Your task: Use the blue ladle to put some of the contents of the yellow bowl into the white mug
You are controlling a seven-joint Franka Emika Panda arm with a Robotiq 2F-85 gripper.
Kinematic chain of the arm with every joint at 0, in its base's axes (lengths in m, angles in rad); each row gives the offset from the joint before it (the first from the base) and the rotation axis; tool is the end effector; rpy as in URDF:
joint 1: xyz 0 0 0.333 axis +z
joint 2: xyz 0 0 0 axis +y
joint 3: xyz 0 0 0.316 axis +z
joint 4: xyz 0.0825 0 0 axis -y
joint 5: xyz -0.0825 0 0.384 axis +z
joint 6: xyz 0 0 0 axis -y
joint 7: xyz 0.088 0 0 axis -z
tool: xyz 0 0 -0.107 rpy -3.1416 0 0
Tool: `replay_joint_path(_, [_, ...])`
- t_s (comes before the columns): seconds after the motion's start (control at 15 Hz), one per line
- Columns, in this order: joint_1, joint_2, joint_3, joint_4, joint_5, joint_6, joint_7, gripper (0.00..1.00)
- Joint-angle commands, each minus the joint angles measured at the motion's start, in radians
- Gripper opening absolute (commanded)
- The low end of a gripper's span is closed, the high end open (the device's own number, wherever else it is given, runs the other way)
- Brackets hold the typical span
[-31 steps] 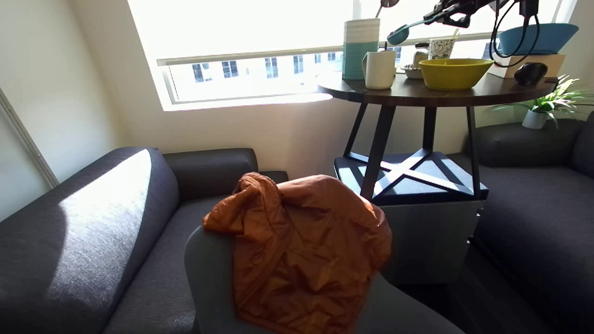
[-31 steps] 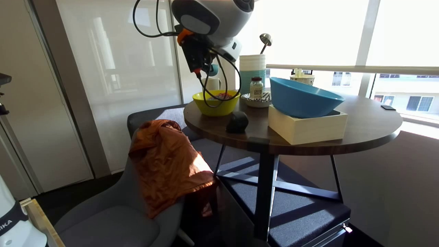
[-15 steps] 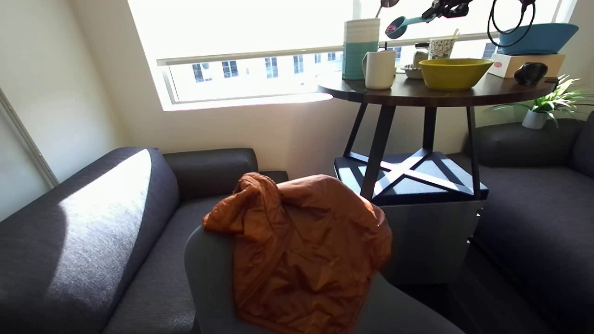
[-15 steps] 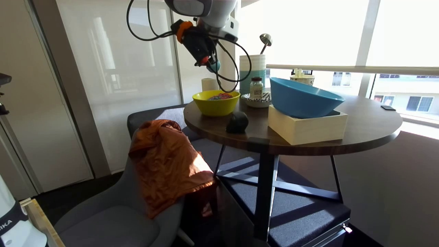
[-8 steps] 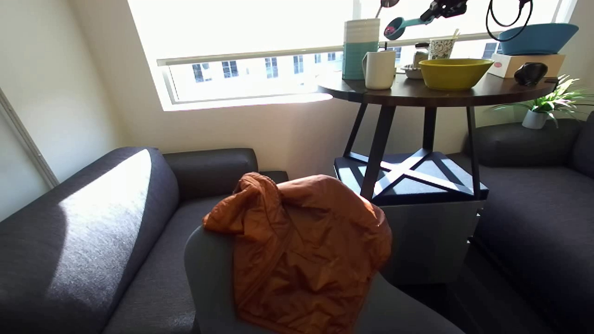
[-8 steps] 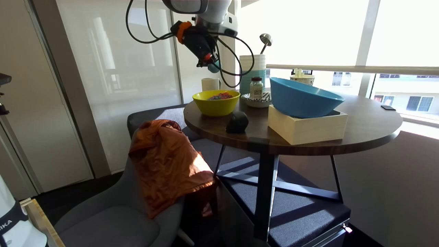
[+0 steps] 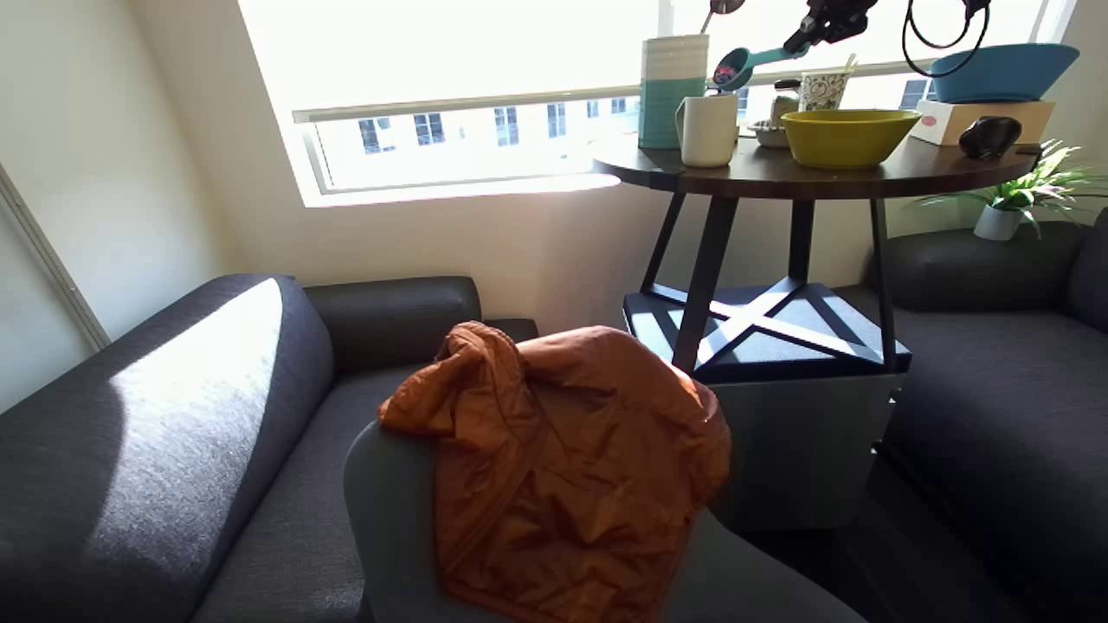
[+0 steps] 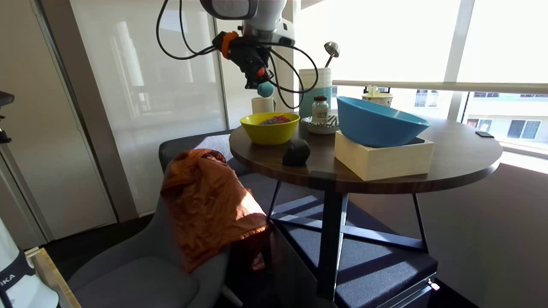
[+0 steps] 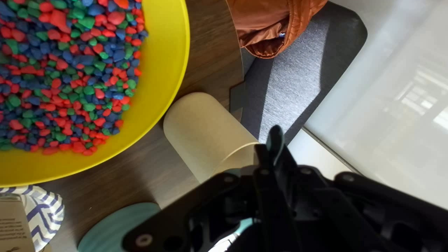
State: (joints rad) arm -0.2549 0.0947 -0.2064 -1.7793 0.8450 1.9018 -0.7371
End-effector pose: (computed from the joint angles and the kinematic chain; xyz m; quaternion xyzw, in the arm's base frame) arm 0.5642 -0.2151 0.5228 -0.9245 -0.0002 -0.2269 0.3063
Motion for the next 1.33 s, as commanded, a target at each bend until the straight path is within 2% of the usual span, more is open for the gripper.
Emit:
replay_joint_path(0.0, [0.013,-0.044,0.008,-0.043,-0.036,0.058,-0.03,0.02])
replay_joint_path(1.27, [0.054,-0.124,0.029,-0.152,-0.061,0.298,-0.149,0.02])
